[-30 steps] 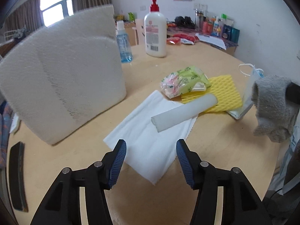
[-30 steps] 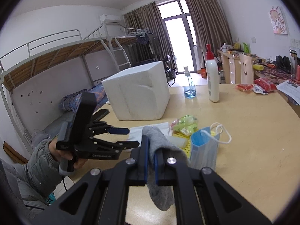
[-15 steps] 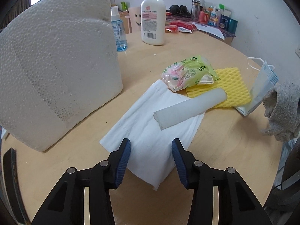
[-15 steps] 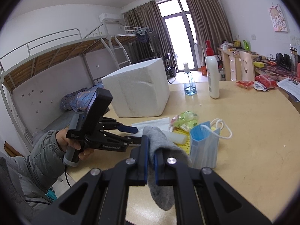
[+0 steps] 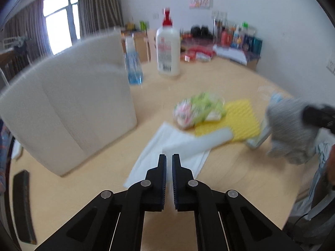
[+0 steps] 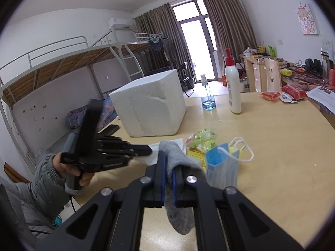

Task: Organize soft objects
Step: 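Close the left gripper on the white cloth and lift it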

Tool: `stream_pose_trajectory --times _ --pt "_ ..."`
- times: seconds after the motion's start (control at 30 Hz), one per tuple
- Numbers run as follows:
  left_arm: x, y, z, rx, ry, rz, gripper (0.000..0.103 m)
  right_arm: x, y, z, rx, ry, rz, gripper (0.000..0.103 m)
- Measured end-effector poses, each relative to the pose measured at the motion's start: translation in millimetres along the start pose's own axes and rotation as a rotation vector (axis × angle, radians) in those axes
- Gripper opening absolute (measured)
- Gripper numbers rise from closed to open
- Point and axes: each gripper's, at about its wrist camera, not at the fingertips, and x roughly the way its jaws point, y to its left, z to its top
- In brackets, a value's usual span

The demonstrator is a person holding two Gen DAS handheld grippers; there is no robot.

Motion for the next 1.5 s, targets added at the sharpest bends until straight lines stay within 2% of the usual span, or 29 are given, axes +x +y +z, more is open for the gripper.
stream_pose_trajectory --times 0.17,0.23,0.33,0.4,0.43,0.47,0.5,0.6,0.73,0.8,0.93,1.03,1.1,1.17,1.37,1.5 --pt "-38.5 -4.8 14.0 0.011 -0.122 0.014 0.006 -5.5 1.6 6.2 -0.001 -0.025 0.006 0.008" --pt "-38.6 -7.1 14.7 0.030 -0.104 0.025 0.006 -7.2 5.3 5.4 -0.009 -0.024 0.013 0.008" --pt "-25.3 -1.5 7.5 0.051 -0.060 -0.002 0.007 -6.5 8.9 2.1 -0.019 -0.015 0.013 0.008" --pt "-9.7 3.5 4.1 0.068 -0.024 0.019 0.023 -6.1 8.8 1.8 -0.015 -0.014 0.018 0.008" --pt "-1.8 9.9 3.0 0.052 -0.001 0.040 0.043 -5.2 9.3 1.5 -0.015 -0.012 0.019 0.008" --pt "2.9 14.0 2.2 0.044 0.013 0.029 0.064 -3.4 8.6 1.2 -0.015 -0.010 0.017 0.008" --pt "6.7 18.2 1.5 0.035 0.021 0.007 0.070 -2.2 8.8 0.6 -0.015 -0.006 0.014 0.008" --pt "13.7 23.2 -0.8 0.029 0.023 0.014 0.071 0.0 7.6 0.4 -0.010 0.001 0.015 0.008" --pt "28.5 20.7 -2.5 0.043 0.081 -0.018 0.071 3.3 5.5 -0.3 -0.002 0.012 0.017 0.008" --pt "36.8 19.6 -3.9 0.052 0.109 -0.008 0.071 4.5 5.7 -0.6 -0.004 0.015 0.021 0.008" --pt "38.2 26.6 -4.9 0.027 0.122 -0.034 0.071 6.3 5.1 -0.8 -0.004 0.021 0.025 0.008" --pt "37.8 28.2 -4.2 0.021 0.129 -0.036 0.069 8.6 4.6 -0.3 -0.002 0.024 0.025 0.008" --pt "37.3 27.5 -3.7 0.019 0.137 -0.031 0.056 9.3 5.2 -0.6 -0.004 0.025 0.025 0.008" --pt "34.8 23.7 -3.8 0.029 0.137 -0.038 0.009 9.3 5.3 -1.2 -0.005 0.023 0.026 0.008" --pt "31.8 8.0 -3.8 0.062 0.124 -0.051 0.005 9.1 3.3 4.7 -0.001 0.014 0.025 0.008" --pt "15.2 14.6 1.4 0.001 0.053 -0.029 0.005 4.8 4.2 11.6 -0.006 0.000 0.021 0.008"
